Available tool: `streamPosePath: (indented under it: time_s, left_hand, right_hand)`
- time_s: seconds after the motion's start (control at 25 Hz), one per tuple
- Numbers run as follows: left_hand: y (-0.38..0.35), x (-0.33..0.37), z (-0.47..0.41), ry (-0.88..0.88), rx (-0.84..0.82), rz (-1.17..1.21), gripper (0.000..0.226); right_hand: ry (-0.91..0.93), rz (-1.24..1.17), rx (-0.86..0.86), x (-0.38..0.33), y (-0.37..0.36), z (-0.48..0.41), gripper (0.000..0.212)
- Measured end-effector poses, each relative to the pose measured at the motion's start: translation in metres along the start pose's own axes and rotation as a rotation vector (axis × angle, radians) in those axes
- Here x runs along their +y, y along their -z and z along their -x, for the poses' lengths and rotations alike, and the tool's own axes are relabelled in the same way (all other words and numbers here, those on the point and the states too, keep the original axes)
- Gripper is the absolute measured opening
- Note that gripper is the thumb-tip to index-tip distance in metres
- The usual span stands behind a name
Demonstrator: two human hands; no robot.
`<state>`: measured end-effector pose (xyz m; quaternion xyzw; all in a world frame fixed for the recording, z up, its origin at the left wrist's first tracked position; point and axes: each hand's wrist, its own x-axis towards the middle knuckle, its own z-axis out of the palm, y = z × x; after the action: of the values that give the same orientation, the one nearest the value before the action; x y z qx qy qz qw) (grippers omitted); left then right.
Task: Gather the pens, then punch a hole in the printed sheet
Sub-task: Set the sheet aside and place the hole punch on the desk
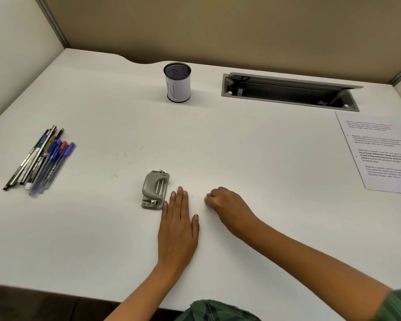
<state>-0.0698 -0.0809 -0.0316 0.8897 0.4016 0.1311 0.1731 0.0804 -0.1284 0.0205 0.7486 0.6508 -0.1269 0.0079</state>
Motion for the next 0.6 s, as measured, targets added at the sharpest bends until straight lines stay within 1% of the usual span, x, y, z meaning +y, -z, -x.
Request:
streamPosePath:
  time_s: [0.04, 0.16, 0.32, 0.4, 0.44, 0.6]
  left_hand:
    - [0.000, 0.000, 0.000, -0.001, -0.005, 0.002, 0.058]
    - [0.001, -0.001, 0.000, 0.001, -0.012, 0.013, 0.060]
    - [0.001, 0.000, 0.000, 0.003, -0.008, 0.015, 0.059]
    - [0.002, 0.000, 0.000, -0.003, -0.001, 0.000, 0.058]
    - [0.002, 0.000, 0.000, -0.005, 0.001, -0.005, 0.058]
    - [0.001, 0.000, 0.001, -0.002, -0.004, 0.000, 0.059]
  right_hand:
    - [0.012, 0.041, -0.021, -0.002, 0.004, -0.001, 0.019]
    - [0.030, 0.118, -0.071, -0.005, 0.017, -0.007, 0.025]
    - [0.004, 0.097, -0.083, -0.002, 0.019, -0.017, 0.023]
    - [-0.037, 0.009, -0.082, 0.001, 0.015, -0.021, 0.017]
    - [-0.059, -0.056, -0.072, 0.003, 0.014, -0.022, 0.018]
    - [-0.219, -0.449, 0.061, 0.015, 0.011, -0.018, 0.012]
